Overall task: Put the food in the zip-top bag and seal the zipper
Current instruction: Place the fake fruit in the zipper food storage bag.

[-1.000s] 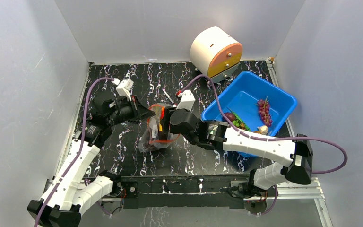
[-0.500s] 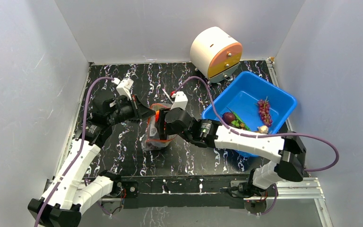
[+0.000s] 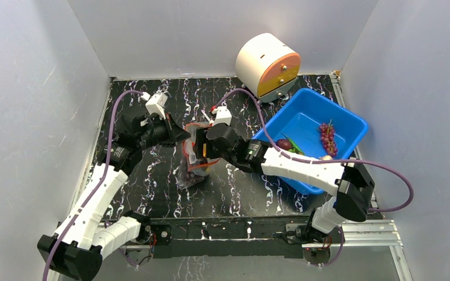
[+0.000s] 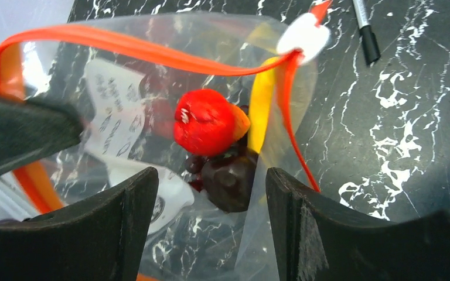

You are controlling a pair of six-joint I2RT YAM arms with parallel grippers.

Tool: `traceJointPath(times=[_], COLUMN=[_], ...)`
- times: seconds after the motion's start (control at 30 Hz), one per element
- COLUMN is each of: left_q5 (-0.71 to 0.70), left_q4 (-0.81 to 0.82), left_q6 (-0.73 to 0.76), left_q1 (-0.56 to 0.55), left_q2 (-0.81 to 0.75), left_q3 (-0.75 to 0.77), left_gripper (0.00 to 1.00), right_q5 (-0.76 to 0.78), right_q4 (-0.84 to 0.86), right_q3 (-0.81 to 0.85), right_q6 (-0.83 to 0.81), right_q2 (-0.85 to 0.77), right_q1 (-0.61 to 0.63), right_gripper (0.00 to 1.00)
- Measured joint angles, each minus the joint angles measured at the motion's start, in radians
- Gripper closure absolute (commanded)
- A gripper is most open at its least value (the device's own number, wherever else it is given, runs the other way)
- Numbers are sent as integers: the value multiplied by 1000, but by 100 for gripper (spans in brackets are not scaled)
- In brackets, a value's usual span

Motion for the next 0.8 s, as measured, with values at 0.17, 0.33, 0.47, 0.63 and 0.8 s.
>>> traceJointPath(times=[0.17, 0.33, 0.47, 0.63, 0.8], left_q5=[-38, -97, -108, -125, -158], left_q4=[-4, -53, -60, -58, -51], left_q6=[59, 138, 170, 190, 203], left_q1=[0, 0, 0, 0, 0], left_q2=[14, 28, 53, 76, 80], left_q3=[2, 53, 96, 113, 114], left_gripper=[100, 100, 100, 100, 100], right_q5=[-106, -235, -259, -260, -222], right_q4=[-7, -98, -138, -196, -266], right_q3=[5, 142, 215, 270, 303], right_q6=[-35, -89, -136, -204, -262], right_q2=[-13, -21, -80, -148, -150], right_q1=[-2, -11, -17, -60, -160], right_gripper=[34, 34, 34, 34, 37])
